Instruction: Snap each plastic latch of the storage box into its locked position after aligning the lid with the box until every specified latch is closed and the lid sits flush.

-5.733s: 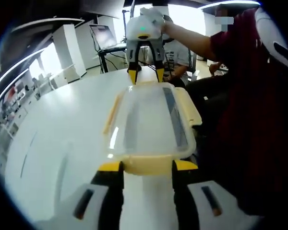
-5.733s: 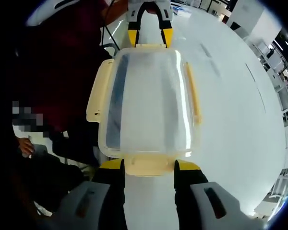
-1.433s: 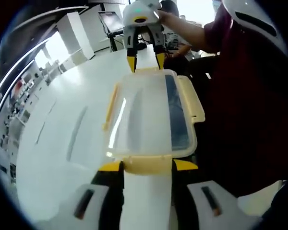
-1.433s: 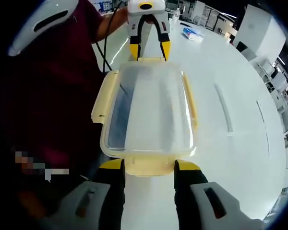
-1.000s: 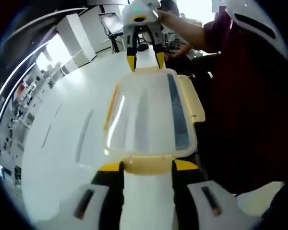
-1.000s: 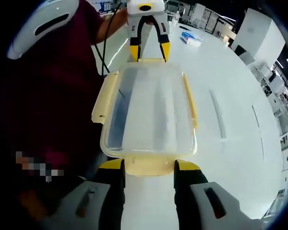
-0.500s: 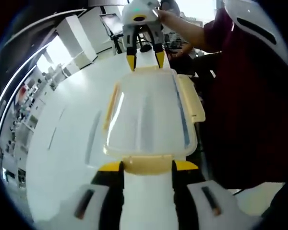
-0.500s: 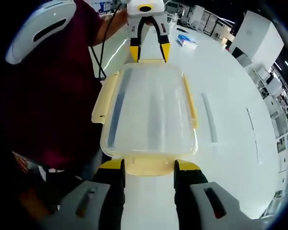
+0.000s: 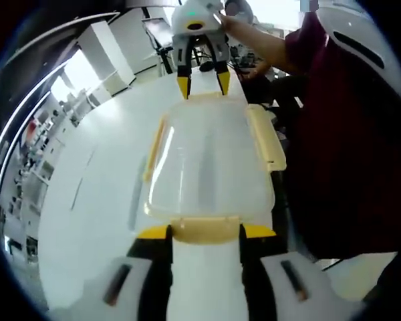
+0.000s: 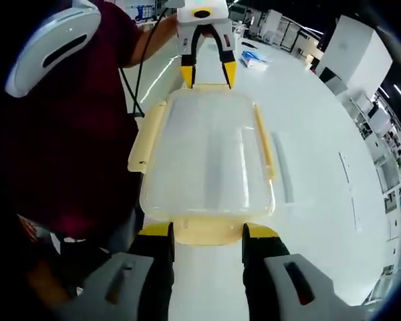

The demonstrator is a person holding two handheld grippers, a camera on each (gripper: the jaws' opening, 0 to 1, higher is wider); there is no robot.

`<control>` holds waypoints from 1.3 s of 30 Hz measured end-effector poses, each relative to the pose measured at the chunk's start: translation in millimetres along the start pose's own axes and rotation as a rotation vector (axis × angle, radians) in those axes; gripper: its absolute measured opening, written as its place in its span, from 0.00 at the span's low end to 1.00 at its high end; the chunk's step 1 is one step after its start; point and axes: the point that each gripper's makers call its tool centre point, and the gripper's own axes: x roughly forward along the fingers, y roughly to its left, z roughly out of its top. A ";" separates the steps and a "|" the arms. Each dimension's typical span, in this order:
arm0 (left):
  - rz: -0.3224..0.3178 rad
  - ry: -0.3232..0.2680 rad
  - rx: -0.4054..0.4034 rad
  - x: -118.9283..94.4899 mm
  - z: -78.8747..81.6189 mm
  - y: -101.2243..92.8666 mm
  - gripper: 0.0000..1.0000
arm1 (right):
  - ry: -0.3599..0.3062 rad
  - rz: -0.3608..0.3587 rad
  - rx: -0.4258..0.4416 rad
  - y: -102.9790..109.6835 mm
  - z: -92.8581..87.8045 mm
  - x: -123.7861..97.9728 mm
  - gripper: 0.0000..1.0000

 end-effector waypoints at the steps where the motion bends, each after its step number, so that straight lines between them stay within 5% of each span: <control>1: 0.001 0.000 0.000 -0.4 0.0 1.7 0.38 | -0.002 -0.003 -0.001 -1.7 0.3 -0.2 0.38; 39: -0.009 0.068 -0.006 7.0 -21.5 63.4 0.38 | -0.042 0.000 0.011 -63.5 10.2 14.3 0.38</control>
